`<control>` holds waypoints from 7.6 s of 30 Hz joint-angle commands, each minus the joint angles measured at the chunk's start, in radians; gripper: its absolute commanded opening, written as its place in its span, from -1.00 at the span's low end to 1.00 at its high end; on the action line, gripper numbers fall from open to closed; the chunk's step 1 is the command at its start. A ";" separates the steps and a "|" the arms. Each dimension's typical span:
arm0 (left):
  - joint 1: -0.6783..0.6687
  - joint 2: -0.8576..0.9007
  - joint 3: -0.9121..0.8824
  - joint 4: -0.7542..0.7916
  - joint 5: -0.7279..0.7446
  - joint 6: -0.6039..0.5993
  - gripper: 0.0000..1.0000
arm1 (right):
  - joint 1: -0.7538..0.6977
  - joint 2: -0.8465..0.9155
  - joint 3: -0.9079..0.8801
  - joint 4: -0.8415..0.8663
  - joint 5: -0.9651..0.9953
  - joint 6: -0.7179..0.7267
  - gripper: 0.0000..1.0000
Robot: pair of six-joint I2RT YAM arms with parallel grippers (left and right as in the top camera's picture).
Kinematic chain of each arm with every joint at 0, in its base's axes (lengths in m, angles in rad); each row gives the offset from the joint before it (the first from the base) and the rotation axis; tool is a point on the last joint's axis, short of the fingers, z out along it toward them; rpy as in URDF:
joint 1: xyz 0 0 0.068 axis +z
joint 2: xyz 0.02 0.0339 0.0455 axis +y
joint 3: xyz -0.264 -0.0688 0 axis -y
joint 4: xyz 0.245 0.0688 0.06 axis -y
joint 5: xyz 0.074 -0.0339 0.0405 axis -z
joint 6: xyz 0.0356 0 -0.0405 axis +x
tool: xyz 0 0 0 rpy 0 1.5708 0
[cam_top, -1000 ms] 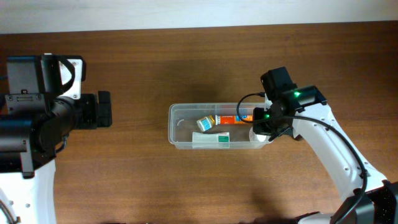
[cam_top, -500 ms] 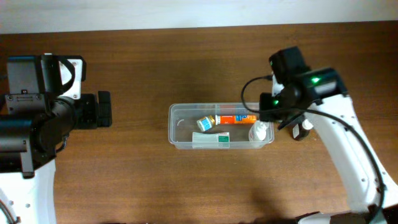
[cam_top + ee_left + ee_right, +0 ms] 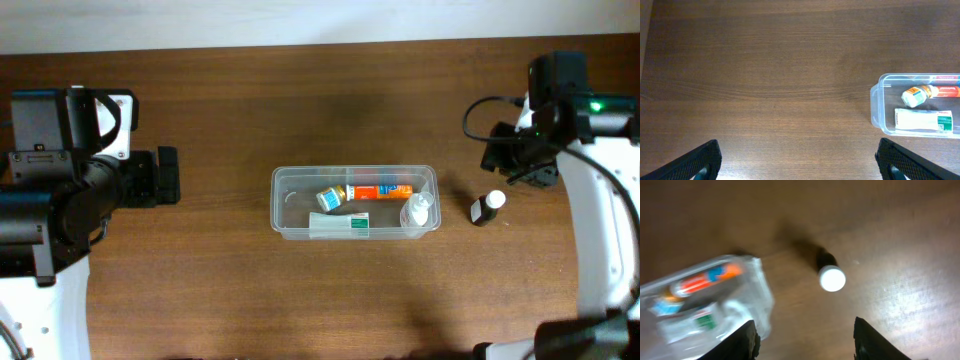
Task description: Pack container
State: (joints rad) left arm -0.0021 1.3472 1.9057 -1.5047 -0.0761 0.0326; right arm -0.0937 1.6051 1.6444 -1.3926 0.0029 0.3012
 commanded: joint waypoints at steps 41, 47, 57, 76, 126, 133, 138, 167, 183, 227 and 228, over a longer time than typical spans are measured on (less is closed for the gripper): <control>0.006 -0.006 0.002 0.000 0.000 -0.011 0.99 | -0.109 0.211 -0.185 0.090 -0.006 -0.077 -0.64; 0.006 -0.006 0.002 0.000 0.000 -0.011 0.99 | -0.097 0.125 -0.063 -0.011 -0.010 -0.077 -0.66; 0.006 -0.006 0.002 0.000 0.000 -0.011 0.99 | 0.083 -0.112 0.112 -0.144 -0.082 0.013 -0.74; 0.006 -0.006 0.002 0.000 0.000 -0.011 0.99 | 0.488 -0.048 -0.047 0.037 -0.071 0.269 -0.75; 0.006 -0.006 0.002 0.000 0.000 -0.011 0.99 | 0.531 -0.016 -0.310 0.342 0.013 0.271 0.09; 0.006 -0.006 0.002 0.000 0.000 -0.011 0.99 | 0.531 -0.076 -0.019 0.128 0.010 0.145 0.10; 0.006 -0.006 0.002 0.000 0.000 -0.011 0.99 | 0.531 -0.106 0.246 -0.041 0.007 0.046 0.27; 0.006 -0.006 0.002 0.000 0.000 -0.011 0.99 | 0.187 -0.608 0.252 0.021 0.163 -0.253 0.97; 0.006 -0.006 0.002 0.000 0.000 -0.011 0.99 | 0.058 -1.239 -0.935 0.488 -0.065 -0.241 0.97; 0.011 0.000 0.000 0.000 0.000 -0.011 0.99 | 0.059 -1.601 -1.452 0.563 -0.120 -0.241 0.97; 0.011 -0.002 -0.001 0.000 0.000 -0.011 0.99 | 0.059 -1.601 -1.452 0.563 -0.120 -0.241 0.97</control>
State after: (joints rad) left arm -0.0013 1.3472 1.9038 -1.5066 -0.0757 0.0326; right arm -0.0265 0.0158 0.1997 -0.8333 -0.1074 0.0559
